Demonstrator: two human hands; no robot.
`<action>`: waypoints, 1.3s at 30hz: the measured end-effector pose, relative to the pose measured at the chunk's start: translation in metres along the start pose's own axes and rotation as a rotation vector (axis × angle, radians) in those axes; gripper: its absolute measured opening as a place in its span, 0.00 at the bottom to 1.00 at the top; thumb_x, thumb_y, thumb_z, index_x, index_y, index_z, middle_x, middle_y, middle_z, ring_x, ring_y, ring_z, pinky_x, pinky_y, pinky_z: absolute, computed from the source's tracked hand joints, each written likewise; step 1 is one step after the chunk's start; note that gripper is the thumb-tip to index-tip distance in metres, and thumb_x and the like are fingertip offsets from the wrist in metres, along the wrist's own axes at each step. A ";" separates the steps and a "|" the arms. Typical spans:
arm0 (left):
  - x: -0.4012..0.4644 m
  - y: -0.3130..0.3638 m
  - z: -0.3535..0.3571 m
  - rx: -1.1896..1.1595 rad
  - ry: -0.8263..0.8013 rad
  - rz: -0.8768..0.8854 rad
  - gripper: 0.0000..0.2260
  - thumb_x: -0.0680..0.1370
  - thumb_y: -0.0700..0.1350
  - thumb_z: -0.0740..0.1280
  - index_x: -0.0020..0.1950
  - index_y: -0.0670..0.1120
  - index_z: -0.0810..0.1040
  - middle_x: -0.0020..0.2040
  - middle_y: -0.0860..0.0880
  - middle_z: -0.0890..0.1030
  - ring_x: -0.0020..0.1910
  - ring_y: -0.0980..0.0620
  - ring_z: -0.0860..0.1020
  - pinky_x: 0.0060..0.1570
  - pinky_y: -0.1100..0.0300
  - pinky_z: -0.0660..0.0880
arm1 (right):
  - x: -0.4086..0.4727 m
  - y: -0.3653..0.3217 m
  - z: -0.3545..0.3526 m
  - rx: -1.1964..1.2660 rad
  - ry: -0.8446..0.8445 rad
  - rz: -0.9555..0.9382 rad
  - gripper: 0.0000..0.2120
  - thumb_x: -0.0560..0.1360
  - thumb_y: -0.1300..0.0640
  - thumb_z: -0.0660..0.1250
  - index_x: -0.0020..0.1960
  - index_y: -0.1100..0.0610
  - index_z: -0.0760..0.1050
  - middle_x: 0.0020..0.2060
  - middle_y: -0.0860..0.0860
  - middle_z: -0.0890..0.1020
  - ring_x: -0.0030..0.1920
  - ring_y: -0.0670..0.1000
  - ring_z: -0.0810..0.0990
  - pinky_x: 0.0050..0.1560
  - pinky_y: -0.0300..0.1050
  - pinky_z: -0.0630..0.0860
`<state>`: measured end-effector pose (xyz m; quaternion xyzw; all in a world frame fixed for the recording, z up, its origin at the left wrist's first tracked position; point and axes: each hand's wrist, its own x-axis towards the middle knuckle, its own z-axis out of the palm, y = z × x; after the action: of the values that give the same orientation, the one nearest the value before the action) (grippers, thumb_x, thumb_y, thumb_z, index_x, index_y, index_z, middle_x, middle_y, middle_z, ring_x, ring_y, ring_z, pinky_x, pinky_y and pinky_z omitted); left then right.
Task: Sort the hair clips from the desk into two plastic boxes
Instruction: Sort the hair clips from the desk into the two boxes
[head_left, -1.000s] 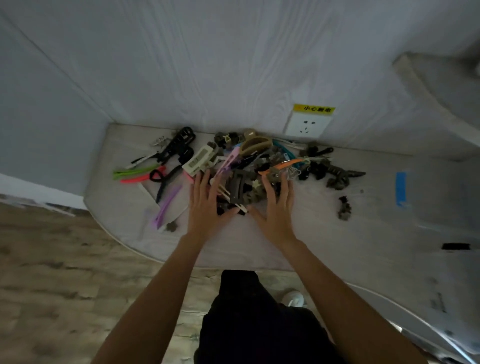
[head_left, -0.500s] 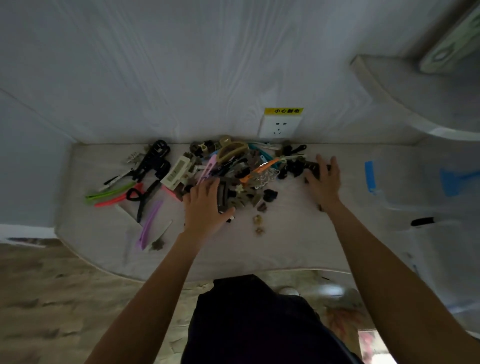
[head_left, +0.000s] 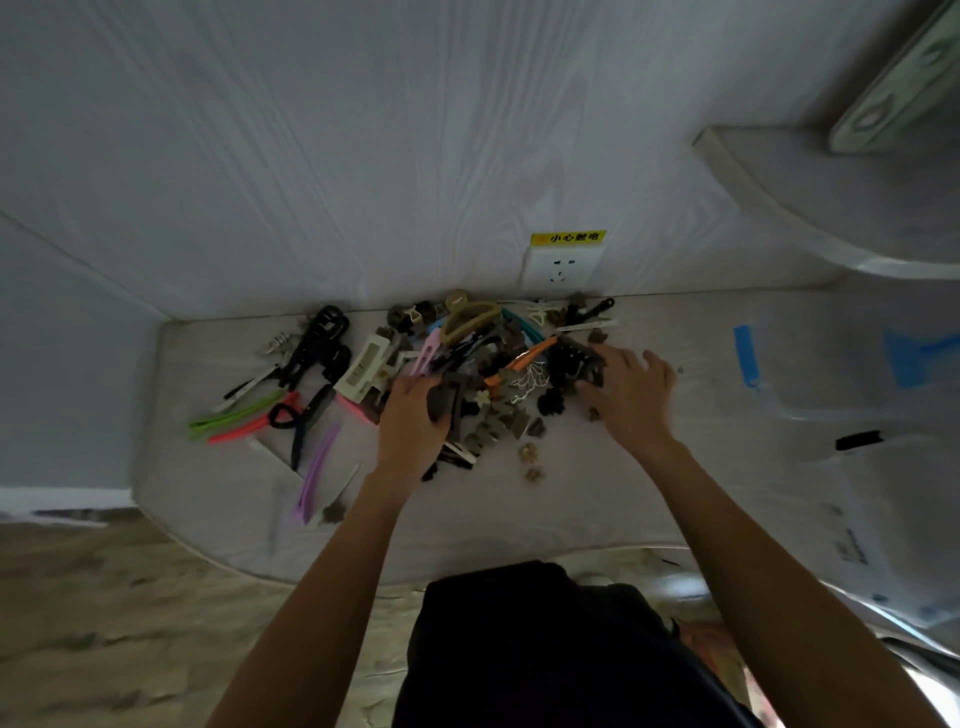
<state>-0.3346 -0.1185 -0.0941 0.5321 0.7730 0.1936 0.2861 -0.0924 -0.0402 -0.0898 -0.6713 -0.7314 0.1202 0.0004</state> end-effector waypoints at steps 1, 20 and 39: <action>-0.001 0.000 -0.002 -0.027 0.013 -0.024 0.17 0.73 0.39 0.69 0.61 0.43 0.74 0.62 0.41 0.72 0.58 0.42 0.74 0.57 0.56 0.70 | -0.002 0.000 -0.004 0.047 0.038 -0.030 0.24 0.75 0.45 0.63 0.67 0.55 0.66 0.65 0.57 0.73 0.70 0.62 0.63 0.69 0.57 0.57; -0.013 0.186 0.026 -0.718 0.191 0.012 0.06 0.77 0.36 0.64 0.50 0.42 0.79 0.42 0.51 0.81 0.36 0.65 0.79 0.41 0.71 0.76 | -0.063 0.109 -0.088 1.277 -0.039 0.248 0.09 0.75 0.54 0.66 0.55 0.53 0.77 0.48 0.54 0.82 0.48 0.53 0.81 0.56 0.52 0.78; 0.020 0.332 0.173 0.520 -0.020 0.522 0.14 0.79 0.50 0.57 0.54 0.43 0.76 0.52 0.42 0.79 0.55 0.43 0.74 0.54 0.53 0.68 | -0.014 0.233 -0.118 1.043 0.158 0.276 0.15 0.78 0.52 0.62 0.58 0.61 0.71 0.47 0.55 0.77 0.48 0.56 0.80 0.52 0.58 0.79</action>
<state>0.0089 0.0182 -0.0300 0.7682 0.6317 0.0522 0.0899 0.1563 -0.0167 -0.0144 -0.6789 -0.4774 0.4151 0.3727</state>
